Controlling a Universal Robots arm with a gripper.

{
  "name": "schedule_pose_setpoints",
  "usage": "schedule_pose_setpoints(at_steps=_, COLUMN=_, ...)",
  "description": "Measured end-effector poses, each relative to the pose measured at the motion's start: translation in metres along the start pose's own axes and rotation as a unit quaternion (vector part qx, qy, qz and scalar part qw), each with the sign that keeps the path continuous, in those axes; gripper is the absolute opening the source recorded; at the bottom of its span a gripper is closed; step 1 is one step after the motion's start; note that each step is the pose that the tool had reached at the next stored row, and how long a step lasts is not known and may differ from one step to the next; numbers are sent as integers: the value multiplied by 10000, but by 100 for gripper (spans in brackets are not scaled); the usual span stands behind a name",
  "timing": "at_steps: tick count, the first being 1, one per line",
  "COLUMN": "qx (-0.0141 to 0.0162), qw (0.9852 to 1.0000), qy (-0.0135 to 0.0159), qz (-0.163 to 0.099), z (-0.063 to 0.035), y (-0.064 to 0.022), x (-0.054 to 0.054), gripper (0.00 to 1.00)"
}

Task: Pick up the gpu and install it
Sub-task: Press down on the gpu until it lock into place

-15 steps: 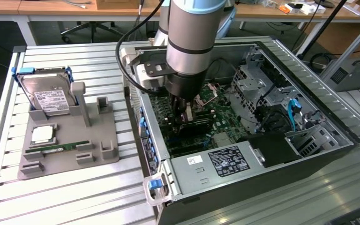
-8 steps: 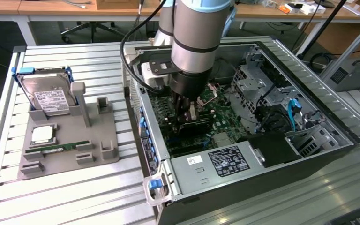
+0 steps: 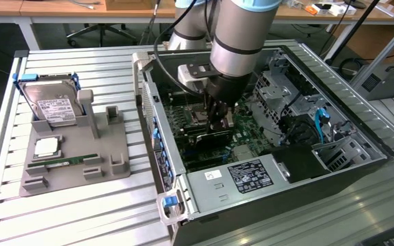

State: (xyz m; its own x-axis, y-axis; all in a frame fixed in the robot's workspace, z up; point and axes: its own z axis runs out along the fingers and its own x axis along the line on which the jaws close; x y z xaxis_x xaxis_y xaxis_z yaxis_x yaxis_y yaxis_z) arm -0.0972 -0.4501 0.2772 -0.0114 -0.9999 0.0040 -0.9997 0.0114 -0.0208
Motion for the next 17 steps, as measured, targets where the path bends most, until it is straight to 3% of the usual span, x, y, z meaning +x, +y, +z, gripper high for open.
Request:
schedule_pose_setpoints(at_steps=3, qx=-28, qw=10000, qy=0, qz=-1, z=3, y=-139, x=-1, gripper=11)
schedule_pose_setpoints(at_steps=6, qx=-38, qw=10000, qy=0, qz=0, z=5, y=-219, x=-2, gripper=11)
schedule_pose_setpoints(at_steps=10, qx=-43, qw=10000, qy=1, qz=-1, z=0, y=-282, x=-3, gripper=11)
schedule_pose_setpoints(at_steps=17, qx=-42, qw=10000, qy=0, qz=-1, z=-6, y=-285, x=-3, gripper=11)
